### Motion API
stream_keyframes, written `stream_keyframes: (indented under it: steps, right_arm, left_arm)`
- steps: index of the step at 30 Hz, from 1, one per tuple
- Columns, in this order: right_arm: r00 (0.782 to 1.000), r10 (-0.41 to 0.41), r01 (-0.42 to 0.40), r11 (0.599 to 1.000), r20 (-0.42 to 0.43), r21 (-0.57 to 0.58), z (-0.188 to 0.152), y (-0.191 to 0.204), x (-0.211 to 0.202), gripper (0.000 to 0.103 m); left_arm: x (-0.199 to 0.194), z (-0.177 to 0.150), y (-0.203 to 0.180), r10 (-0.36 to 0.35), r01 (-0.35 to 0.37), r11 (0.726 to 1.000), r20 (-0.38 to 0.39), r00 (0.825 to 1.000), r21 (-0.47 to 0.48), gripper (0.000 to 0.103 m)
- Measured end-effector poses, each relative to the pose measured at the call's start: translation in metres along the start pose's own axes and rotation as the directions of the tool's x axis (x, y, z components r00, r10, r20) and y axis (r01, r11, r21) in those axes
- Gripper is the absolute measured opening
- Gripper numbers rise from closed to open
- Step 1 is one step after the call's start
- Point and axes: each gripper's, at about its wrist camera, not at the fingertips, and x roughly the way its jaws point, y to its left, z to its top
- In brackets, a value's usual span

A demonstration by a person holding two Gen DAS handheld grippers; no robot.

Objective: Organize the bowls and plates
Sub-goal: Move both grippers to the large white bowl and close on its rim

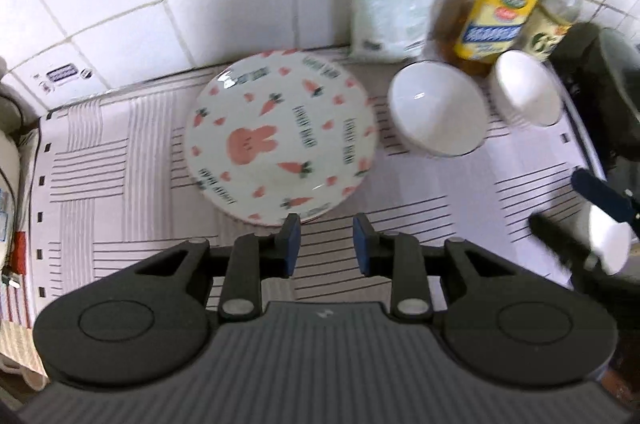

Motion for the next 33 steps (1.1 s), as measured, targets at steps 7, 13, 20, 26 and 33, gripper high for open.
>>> stream_keyframes:
  steps: [7, 13, 20, 26, 33]
  right_arm:
    - [0.996, 0.089, -0.087, 0.988, 0.018, -0.125, -0.009, -0.010, 0.001, 0.080]
    - [0.989, 0.148, -0.148, 0.951, -0.019, -0.271, -0.022, -0.025, 0.025, 0.092]
    - [0.998, 0.045, -0.052, 0.975, -0.040, -0.218, -0.045, -0.037, 0.087, 0.097]
    - [0.997, 0.027, -0.038, 0.988, -0.076, -0.148, -0.051, -0.041, 0.132, 0.097]
    - [0.998, 0.008, -0.018, 0.988, -0.067, -0.154, -0.047, -0.047, 0.159, 0.097]
  left_arm:
    - [0.007, 0.004, -0.032, -0.023, 0.027, 0.998, 0.071, 0.997, -0.060, 0.063]
    - [0.043, 0.013, -0.055, -0.048, 0.057, 0.992, 0.080, 0.996, -0.115, 0.069]
    - [0.099, 0.025, -0.066, -0.098, 0.092, 0.967, -0.014, 0.995, -0.236, 0.069]
    - [0.123, 0.032, -0.063, -0.074, 0.056, 0.948, -0.049, 0.996, -0.312, 0.067]
    - [0.140, 0.035, -0.059, -0.093, 0.066, 0.910, -0.045, 0.995, -0.409, 0.066]
